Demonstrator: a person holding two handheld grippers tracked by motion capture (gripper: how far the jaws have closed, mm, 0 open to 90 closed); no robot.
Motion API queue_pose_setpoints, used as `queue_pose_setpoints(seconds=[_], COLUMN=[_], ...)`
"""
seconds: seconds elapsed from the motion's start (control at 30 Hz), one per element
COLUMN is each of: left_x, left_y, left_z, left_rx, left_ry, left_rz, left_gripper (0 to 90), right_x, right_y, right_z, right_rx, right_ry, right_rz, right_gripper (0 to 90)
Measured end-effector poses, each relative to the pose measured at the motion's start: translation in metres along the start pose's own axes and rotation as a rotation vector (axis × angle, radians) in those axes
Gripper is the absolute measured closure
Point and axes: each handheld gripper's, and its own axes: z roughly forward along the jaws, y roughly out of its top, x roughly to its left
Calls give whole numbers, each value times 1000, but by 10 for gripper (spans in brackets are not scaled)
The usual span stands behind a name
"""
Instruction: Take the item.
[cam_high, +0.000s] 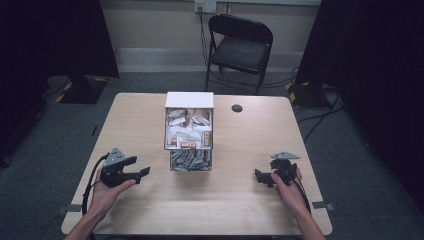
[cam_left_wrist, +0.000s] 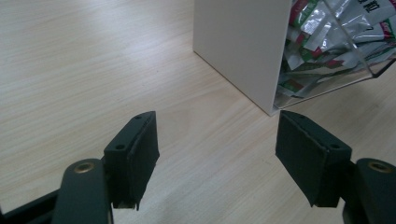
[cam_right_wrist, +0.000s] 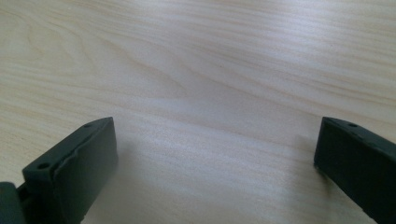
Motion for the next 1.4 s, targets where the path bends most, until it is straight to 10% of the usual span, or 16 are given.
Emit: queue_pose_setpoints(seconds=[0.2,1.1,1.4], left_x=[-2,-66,-73], left_y=[2,36,46], left_z=[-4,-6,8], left_rx=[-1,-52,-84], left_ry=[-39,-208,-252], left_rz=[-24,127,109], left_gripper=[300,450,511], right_x=[0,0,0], right_y=[0,1,1], right_z=[0,1,1], right_rx=[1,0,1], right_ry=[2,2,2], right_rz=[1,1,1], right_gripper=[0,0,0])
